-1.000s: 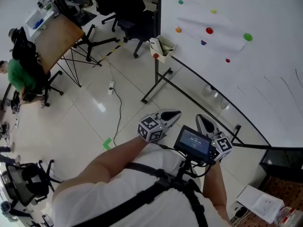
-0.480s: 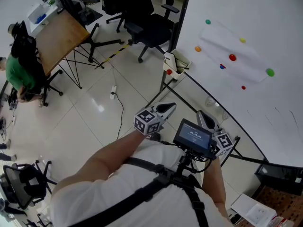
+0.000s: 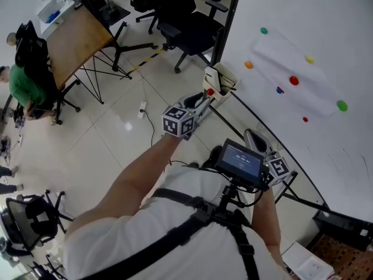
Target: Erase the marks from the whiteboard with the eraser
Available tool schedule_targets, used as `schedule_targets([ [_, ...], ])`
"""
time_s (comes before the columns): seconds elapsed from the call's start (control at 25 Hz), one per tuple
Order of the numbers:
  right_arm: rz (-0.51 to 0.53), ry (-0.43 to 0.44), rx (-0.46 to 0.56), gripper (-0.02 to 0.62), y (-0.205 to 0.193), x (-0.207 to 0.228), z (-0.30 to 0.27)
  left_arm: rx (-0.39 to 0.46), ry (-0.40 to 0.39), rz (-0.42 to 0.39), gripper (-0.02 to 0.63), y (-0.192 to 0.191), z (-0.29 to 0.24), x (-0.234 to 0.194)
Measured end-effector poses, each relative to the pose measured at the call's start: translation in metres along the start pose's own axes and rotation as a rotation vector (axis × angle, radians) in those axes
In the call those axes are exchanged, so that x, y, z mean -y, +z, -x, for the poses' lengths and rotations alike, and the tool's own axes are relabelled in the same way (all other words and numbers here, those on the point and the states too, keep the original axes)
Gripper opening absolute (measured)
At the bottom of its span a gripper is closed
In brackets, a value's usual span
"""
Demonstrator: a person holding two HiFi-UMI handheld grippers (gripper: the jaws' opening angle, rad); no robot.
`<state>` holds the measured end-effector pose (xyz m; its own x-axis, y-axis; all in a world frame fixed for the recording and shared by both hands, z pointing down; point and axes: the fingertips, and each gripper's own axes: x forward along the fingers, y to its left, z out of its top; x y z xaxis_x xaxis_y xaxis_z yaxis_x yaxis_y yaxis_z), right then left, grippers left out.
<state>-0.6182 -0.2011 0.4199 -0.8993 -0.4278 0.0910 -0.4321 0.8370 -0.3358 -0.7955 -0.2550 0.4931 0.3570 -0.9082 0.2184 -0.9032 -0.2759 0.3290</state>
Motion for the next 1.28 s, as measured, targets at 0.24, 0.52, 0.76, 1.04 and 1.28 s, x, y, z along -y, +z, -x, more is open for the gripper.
schedule_targets([
  [0.24, 0.031, 0.042, -0.01, 0.015, 0.024, 0.029, -0.018, 0.011, 0.089, 0.009, 0.286, 0.033, -0.047, -0.039],
  [0.52, 0.01, 0.029, 0.008, 0.015, 0.035, 0.078, -0.014, -0.105, 0.11, -0.06, 0.333, 0.027, -0.095, -0.041],
  [0.76, -0.015, 0.039, 0.004, 0.015, 0.036, 0.084, -0.015, -0.146, 0.144, -0.352, 0.334, 0.024, -0.088, -0.012],
  [1.04, -0.036, 0.031, 0.01, 0.015, 0.028, 0.095, -0.007, -0.218, 0.081, -0.32, 0.264, 0.005, -0.099, -0.009],
  [1.28, -0.042, -0.012, 0.026, 0.015, 0.031, 0.106, 0.005, -0.182, 0.146, -0.35, 0.272, 0.004, -0.104, -0.012],
])
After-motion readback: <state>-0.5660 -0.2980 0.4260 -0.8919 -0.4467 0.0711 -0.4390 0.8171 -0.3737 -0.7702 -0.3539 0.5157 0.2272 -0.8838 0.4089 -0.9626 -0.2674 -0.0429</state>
